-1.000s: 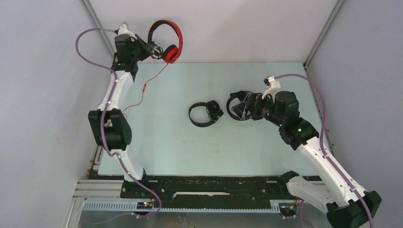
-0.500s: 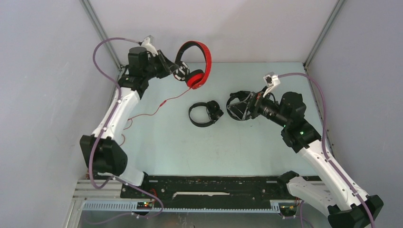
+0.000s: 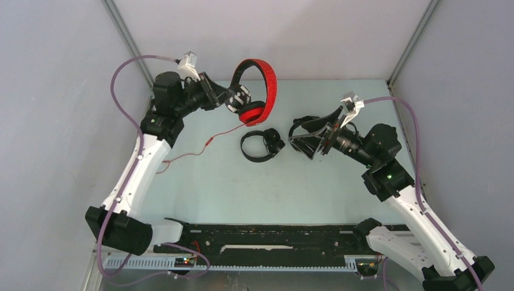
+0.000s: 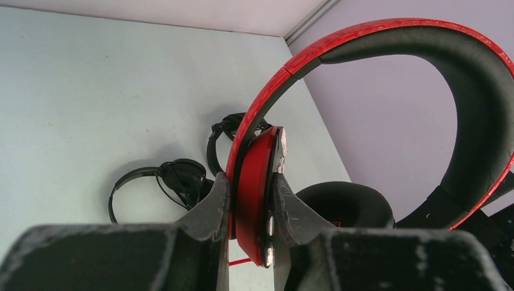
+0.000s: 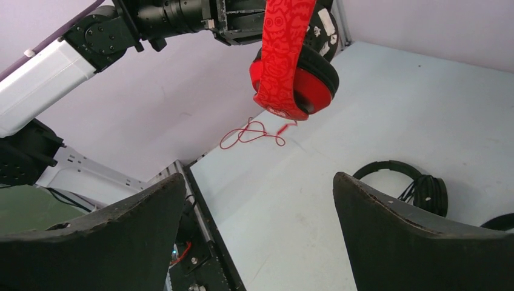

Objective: Wrap the headphones
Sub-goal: Pick up the headphones from the corner of the board.

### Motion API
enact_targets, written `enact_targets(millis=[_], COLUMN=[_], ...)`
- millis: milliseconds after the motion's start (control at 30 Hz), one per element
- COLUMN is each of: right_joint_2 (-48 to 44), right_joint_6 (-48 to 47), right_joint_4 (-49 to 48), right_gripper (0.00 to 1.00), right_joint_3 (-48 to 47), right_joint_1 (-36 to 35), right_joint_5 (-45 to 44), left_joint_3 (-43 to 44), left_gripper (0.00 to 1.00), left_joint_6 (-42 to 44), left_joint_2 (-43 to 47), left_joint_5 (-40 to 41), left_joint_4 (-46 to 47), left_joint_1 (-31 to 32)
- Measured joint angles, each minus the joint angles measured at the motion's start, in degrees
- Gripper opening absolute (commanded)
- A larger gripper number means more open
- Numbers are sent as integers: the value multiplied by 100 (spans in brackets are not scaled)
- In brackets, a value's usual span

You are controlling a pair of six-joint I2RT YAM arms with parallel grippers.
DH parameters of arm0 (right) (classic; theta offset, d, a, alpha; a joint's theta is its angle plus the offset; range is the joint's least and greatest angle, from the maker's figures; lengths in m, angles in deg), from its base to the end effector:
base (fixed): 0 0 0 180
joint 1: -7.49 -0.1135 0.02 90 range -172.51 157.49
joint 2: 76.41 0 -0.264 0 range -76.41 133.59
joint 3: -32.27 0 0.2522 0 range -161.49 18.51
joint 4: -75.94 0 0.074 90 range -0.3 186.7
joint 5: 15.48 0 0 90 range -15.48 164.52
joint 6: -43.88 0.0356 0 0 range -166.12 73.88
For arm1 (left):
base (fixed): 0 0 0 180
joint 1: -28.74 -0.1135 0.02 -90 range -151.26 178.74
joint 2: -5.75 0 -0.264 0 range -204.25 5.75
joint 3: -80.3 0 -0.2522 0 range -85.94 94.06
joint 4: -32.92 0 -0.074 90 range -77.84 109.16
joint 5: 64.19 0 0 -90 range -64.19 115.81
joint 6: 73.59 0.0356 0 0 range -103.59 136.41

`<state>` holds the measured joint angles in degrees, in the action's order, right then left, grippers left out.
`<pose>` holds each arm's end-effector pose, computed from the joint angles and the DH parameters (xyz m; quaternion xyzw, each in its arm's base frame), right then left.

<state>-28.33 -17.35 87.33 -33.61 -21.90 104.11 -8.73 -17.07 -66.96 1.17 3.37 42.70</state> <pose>0.1552 0.1076 0.3988 -0.1939 0.6433 0.4991 0.5472 0.2733 -0.0832 0.4238 0.0053 0.7674 -0.4003 0.5008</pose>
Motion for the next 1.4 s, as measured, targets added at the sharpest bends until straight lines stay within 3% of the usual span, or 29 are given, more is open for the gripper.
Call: enact_targets(millis=[267,500,667,1033,1167,1400], right_joint_2=[33,271,426,640,557,640], right_joint_6=[138,216,-85,-852,-695,-485], right_joint_4=[-415,-907,-1429,-2181,-2221,-2002], right_gripper=[94,90,85,92,89,86], right_joint_3=[236,243,260,269,269,142], right_joint_1=[-247,-603,-627,-629,-708,-1198], right_joint_5=[-50,-737,-417,619,-37,-1386], left_joint_3=[-109,-136,-129,-90,-83,-87], left_gripper=[0,0,0,0,0,0], left_joint_6=[-61,-74,-94,-186,-4,409], left_joint_2=[391,553,455,297,398,809], left_joint_5=[-20,17,-385,-1410,-890,1084], left_joint_4=[-76,-118,-140,7,-269,-560], left_joint_1=[57,286,330,363,407,951])
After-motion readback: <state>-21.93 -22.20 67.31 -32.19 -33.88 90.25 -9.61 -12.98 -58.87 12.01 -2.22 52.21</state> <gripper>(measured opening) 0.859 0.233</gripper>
